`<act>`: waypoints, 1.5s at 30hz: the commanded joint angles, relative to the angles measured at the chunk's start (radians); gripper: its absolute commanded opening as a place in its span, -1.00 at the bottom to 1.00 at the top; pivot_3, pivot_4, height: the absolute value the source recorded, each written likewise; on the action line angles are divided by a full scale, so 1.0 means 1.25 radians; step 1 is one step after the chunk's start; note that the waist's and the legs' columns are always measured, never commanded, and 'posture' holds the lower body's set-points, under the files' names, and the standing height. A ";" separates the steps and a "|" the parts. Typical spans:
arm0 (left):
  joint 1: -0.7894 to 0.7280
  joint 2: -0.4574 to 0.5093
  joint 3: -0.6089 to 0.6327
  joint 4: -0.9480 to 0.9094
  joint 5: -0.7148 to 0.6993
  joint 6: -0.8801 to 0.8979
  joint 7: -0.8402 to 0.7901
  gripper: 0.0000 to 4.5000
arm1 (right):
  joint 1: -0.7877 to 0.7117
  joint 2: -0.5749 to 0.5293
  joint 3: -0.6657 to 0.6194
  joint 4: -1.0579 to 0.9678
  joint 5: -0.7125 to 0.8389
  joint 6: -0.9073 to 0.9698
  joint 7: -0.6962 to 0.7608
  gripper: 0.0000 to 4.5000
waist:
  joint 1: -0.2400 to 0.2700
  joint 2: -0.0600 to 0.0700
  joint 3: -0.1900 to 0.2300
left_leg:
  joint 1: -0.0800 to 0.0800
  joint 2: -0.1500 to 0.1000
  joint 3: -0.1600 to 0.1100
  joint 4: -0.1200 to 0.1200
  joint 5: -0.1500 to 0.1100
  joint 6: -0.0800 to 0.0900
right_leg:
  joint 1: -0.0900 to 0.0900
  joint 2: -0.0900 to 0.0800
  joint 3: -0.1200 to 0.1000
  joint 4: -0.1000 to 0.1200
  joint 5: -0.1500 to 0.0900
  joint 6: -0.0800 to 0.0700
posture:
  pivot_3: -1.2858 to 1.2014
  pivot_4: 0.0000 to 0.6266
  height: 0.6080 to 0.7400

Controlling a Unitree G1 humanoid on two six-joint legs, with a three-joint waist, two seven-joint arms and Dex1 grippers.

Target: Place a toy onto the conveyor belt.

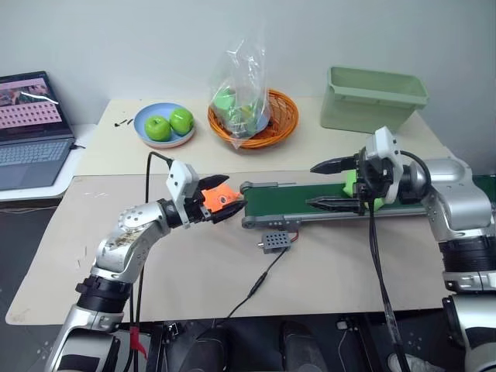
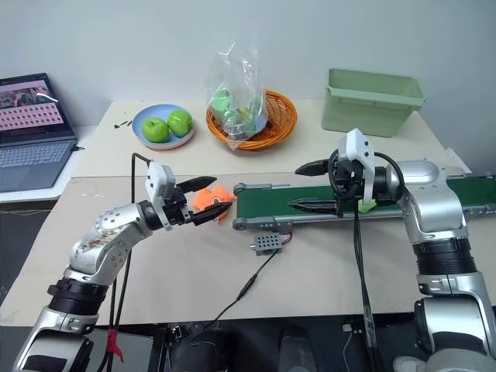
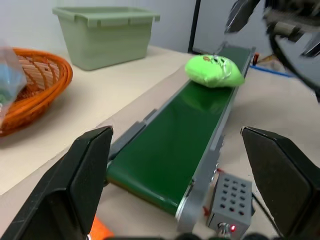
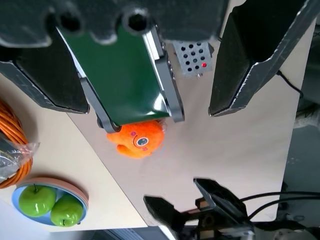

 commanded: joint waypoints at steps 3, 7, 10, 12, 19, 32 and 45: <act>0.029 0.014 0.077 -0.105 -0.035 0.066 0.039 0.95 | -0.041 0.015 0.000 0.024 -0.009 -0.035 0.025 1.00 | 0.004 0.000 0.000 | 0.000 0.000 0.000 0.000 0.000 0.000 | 0.000 0.000 0.000 0.000 0.000 0.000 | 0.03 -0.52 1.00; 0.044 0.030 0.108 -0.153 -0.083 0.138 0.039 0.95 | -0.054 0.024 0.002 0.044 -0.015 -0.043 0.036 1.00 | 0.006 0.000 0.000 | 0.000 0.000 0.000 0.000 0.000 0.000 | 0.000 0.000 0.000 -0.001 0.000 0.000 | 0.03 -0.52 1.00; 0.042 0.031 0.118 -0.163 -0.095 0.161 0.042 0.95 | -0.059 0.028 0.002 0.052 -0.017 -0.046 0.039 1.00 | 0.006 0.000 0.000 | 0.000 0.000 0.000 0.000 0.000 0.000 | 0.000 0.000 0.000 0.000 0.000 0.000 | 0.03 -0.52 1.00; 0.038 0.031 0.122 -0.164 -0.100 0.173 0.038 0.95 | -0.062 0.030 0.002 0.055 -0.018 -0.048 0.040 1.00 | 0.006 0.000 0.000 | 0.000 0.000 0.000 0.000 0.000 0.000 | 0.000 0.000 0.000 0.000 0.000 0.000 | 0.03 -0.52 1.00; 0.016 0.025 0.130 -0.147 -0.115 0.198 0.033 0.95 | -0.053 0.025 -0.011 0.041 -0.018 -0.048 0.035 1.00 | 0.006 0.000 0.000 | 0.000 0.000 0.000 0.000 0.000 0.000 | 0.000 0.000 0.000 -0.001 0.000 0.000 | 0.03 -0.52 1.00; -0.001 0.025 0.134 -0.124 -0.106 0.211 0.033 0.95 | -0.035 0.029 -0.019 0.021 -0.010 -0.039 0.015 1.00 | 0.006 0.000 0.000 | 0.000 0.000 0.000 0.000 0.000 0.000 | 0.000 0.000 0.000 -0.001 0.000 0.000 | 0.03 -0.52 1.00; -0.020 0.021 0.130 -0.118 -0.107 0.229 0.030 0.95 | -0.036 0.034 -0.018 0.022 -0.010 -0.040 0.008 1.00 | 0.005 0.000 0.000 | 0.000 0.000 0.000 0.000 0.000 0.000 | 0.000 0.000 0.000 -0.001 0.000 0.000 | 0.03 -0.52 1.00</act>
